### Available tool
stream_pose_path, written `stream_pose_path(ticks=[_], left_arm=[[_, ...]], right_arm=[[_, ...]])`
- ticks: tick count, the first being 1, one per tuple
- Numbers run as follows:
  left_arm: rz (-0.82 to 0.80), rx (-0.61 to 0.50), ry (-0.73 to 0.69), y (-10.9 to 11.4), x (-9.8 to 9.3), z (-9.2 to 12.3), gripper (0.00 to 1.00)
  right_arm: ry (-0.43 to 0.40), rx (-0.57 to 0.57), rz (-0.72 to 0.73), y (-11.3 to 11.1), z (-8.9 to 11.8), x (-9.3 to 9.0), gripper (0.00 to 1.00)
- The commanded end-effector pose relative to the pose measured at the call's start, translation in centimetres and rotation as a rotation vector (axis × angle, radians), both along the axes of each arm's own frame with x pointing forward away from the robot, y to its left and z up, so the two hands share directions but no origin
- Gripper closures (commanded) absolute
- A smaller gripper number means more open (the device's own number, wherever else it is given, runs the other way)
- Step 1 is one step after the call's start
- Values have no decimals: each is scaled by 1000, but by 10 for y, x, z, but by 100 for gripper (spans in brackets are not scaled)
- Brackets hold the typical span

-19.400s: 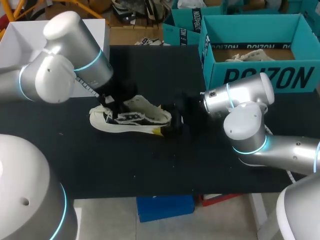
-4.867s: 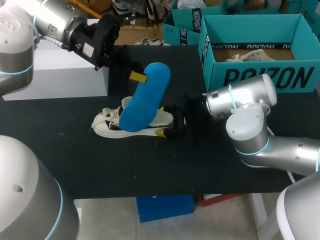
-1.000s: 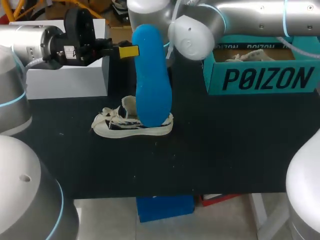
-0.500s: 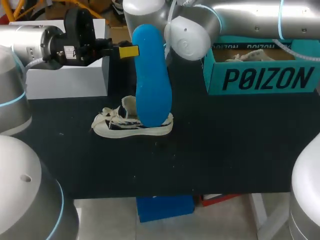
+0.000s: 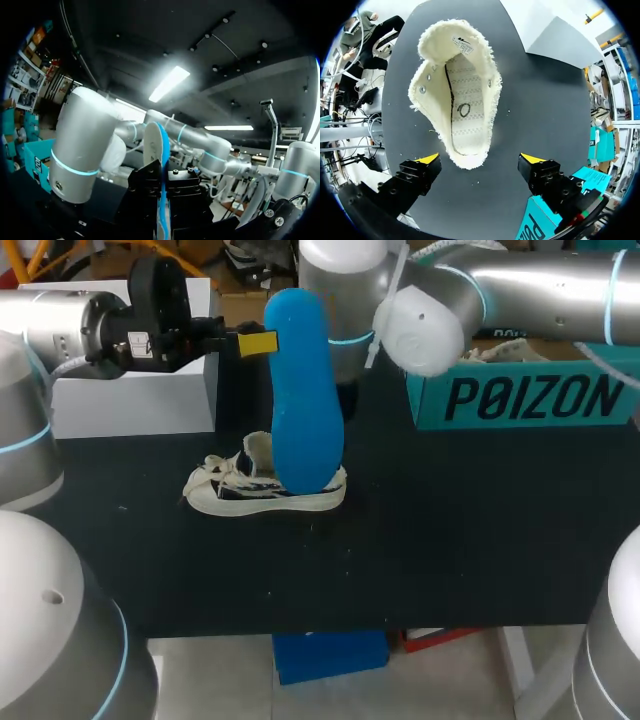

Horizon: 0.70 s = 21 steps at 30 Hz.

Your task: Take the shoe out of the shoebox, open the shoe tongue, remove and reinsert the insole, then place the shoe into the shoebox

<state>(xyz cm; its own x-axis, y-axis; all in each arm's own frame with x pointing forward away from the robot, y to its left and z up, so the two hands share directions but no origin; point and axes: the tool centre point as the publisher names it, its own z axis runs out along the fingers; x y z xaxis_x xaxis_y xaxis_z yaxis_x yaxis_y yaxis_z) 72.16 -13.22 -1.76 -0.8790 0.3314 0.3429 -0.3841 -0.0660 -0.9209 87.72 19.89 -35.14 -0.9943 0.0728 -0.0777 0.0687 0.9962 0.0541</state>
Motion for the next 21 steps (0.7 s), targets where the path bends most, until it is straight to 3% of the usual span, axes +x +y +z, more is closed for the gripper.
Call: stream_pose_path(ticks=[1,15,21], left_arm=[[2,-1,-1,-1,-1,-1,100],[2,-1,-1,-1,-1,-1,100],[2,-1,-1,-1,-1,-1,100]], right_arm=[[-47,236,15,-16,0,-9,0],[-109,617,32,-25,-16,-10,0],[-102,700,35,-27,-24,-8,0]])
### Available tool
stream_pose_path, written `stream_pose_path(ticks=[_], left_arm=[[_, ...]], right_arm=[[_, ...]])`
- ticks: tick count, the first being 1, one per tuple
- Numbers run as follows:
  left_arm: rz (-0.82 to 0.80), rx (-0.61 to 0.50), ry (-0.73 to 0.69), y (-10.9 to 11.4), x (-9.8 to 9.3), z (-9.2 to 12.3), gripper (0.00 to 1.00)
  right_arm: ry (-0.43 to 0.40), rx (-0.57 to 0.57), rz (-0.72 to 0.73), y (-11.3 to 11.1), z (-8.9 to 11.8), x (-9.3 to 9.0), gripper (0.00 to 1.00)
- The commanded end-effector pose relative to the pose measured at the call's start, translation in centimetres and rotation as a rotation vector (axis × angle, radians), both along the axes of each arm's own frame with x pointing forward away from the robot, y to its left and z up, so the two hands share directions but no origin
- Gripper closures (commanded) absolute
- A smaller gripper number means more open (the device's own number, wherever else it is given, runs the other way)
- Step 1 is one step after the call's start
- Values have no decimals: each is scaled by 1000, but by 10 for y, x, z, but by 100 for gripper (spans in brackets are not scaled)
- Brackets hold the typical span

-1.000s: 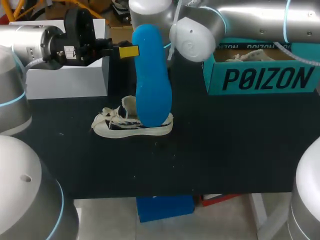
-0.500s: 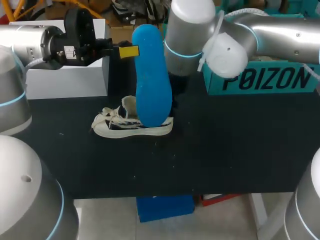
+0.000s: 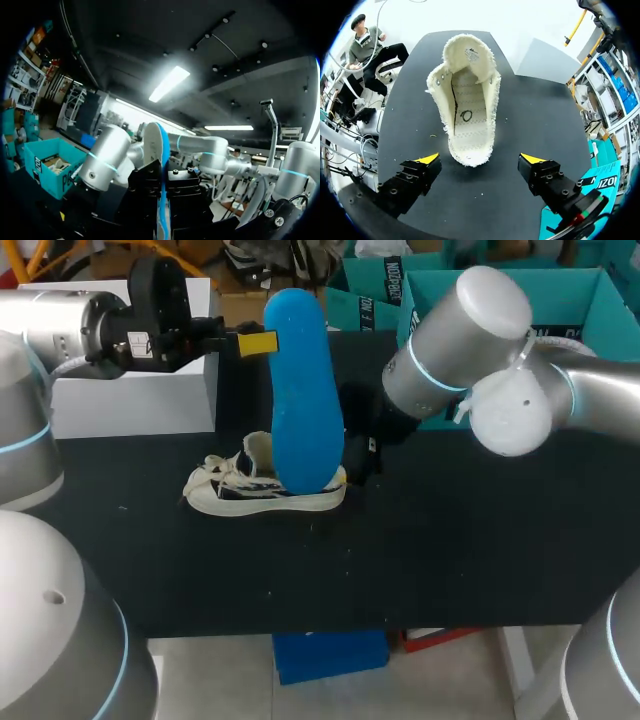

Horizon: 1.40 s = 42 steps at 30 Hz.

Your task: Take the shoe out of the shoebox, open the shoe tongue, remove and reinsert the insole, then place the shoe into the shoebox

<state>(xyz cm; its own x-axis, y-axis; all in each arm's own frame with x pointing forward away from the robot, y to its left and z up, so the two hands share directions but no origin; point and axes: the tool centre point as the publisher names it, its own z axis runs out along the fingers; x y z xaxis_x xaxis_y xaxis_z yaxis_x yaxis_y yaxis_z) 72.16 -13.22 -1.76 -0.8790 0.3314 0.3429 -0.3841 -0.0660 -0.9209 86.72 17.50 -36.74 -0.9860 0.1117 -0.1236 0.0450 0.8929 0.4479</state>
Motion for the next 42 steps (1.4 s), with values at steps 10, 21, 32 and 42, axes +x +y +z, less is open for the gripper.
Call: stream_pose_path(ticks=[10,21,32,42], left_arm=[[2,-1,-1,-1,-1,-1,100],[2,-1,-1,-1,-1,-1,100],[2,-1,-1,-1,-1,-1,100],[2,-1,-1,-1,-1,-1,100]], right_arm=[[-23,448,57,-2,-19,4,0],[-25,525,64,2,-28,5,0],[-13,551,68,4,-35,7,0],[5,526,73,5,-37,9,0]])
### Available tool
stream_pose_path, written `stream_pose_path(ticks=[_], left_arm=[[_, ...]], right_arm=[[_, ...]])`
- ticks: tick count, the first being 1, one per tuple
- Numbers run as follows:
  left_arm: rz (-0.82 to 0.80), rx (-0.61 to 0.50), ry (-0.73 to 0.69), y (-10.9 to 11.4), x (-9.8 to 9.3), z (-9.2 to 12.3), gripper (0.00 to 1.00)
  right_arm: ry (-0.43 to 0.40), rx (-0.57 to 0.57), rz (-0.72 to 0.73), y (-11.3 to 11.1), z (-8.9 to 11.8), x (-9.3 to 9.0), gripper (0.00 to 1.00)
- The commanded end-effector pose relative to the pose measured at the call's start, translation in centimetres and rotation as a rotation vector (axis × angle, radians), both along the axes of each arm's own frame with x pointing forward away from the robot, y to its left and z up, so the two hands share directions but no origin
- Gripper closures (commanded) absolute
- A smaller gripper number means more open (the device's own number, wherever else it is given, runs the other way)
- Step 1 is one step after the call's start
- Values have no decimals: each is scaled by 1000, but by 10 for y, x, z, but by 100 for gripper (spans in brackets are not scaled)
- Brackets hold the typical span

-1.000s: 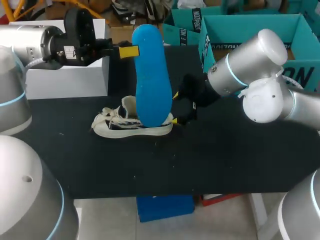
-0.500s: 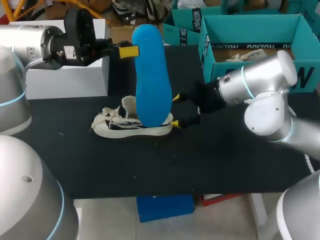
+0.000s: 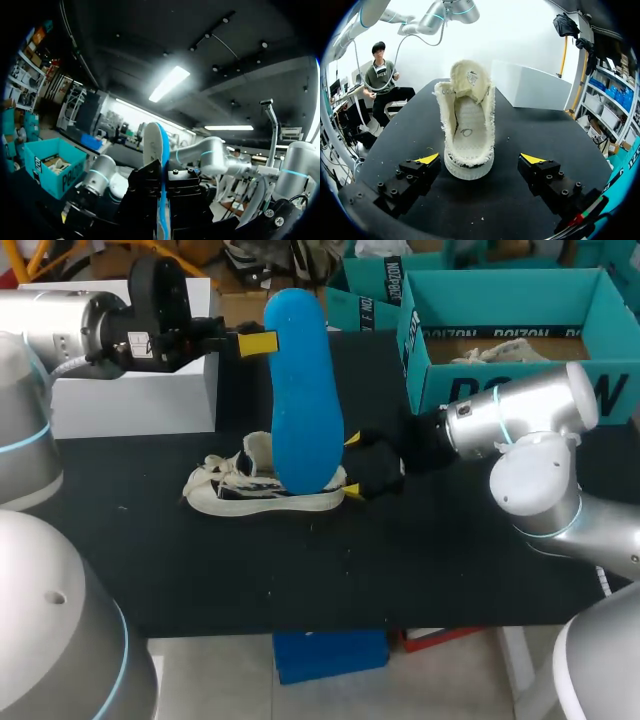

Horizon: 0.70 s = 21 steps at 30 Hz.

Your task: Take the shoe out of the shoebox, open the shoe tongue, remove and reinsert the insole, then place the shoe into the shoebox

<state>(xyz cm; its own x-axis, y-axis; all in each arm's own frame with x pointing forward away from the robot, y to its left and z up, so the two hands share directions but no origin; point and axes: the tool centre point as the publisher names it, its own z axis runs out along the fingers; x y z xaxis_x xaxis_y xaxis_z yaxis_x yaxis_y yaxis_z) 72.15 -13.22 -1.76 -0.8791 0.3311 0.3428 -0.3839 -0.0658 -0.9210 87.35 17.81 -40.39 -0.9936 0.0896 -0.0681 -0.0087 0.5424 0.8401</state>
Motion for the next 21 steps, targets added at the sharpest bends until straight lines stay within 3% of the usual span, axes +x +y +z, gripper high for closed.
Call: stream_pose_path(ticks=[1,9,11,21], left_arm=[[1,-1,-1,-1,-1,-1,100],[1,-1,-1,-1,-1,-1,100],[1,-1,-1,-1,-1,-1,100],[1,-1,-1,-1,-1,-1,100]], right_arm=[[4,-7,1,3,0,2,0],[14,-39,2,3,0,3,0],[38,-172,7,2,4,4,0],[71,-521,30,6,28,19,0]])
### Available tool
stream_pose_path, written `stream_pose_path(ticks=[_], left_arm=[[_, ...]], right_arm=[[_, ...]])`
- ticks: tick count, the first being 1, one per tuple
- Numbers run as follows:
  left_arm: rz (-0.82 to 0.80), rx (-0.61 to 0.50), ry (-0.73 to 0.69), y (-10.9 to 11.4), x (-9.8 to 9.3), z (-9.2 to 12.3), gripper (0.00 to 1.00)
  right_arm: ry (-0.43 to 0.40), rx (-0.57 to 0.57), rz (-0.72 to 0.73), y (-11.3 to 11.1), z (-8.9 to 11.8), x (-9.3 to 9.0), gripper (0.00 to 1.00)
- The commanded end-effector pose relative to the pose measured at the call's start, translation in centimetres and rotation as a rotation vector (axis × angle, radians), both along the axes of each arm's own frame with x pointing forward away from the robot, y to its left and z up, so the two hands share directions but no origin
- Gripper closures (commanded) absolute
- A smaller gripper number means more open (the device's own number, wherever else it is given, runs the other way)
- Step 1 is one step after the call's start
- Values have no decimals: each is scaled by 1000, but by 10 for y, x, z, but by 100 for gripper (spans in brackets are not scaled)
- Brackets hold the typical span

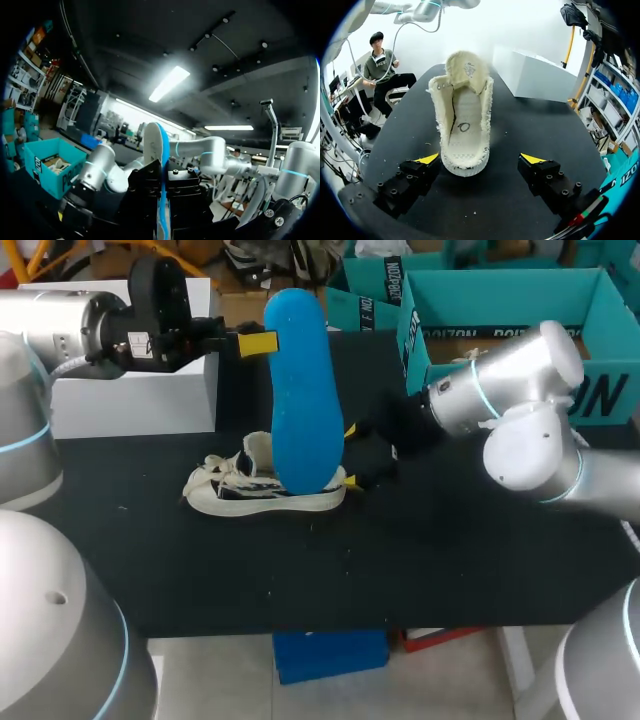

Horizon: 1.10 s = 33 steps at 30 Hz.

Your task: Take the shoe out of the shoebox, open the shoe tongue, remove and reinsert the insole, then place the shoe into the shoebox

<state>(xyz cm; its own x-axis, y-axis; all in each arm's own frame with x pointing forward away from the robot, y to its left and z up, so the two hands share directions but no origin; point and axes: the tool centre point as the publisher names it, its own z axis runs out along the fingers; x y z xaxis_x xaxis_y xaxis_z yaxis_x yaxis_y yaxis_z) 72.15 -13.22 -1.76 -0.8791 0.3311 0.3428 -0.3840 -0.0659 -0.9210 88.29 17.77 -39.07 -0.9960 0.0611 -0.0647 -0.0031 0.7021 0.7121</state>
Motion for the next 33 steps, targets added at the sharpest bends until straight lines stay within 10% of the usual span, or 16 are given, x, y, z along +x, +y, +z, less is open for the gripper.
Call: stream_pose_path(ticks=[1,14,33], left_arm=[[1,-1,-1,-1,-1,-1,100],[1,-1,-1,-1,-1,-1,100],[1,-1,-1,-1,-1,-1,100]], right_arm=[[53,-342,18,8,16,11,0],[80,-694,61,38,20,29,0],[103,-882,97,82,11,38,0]])
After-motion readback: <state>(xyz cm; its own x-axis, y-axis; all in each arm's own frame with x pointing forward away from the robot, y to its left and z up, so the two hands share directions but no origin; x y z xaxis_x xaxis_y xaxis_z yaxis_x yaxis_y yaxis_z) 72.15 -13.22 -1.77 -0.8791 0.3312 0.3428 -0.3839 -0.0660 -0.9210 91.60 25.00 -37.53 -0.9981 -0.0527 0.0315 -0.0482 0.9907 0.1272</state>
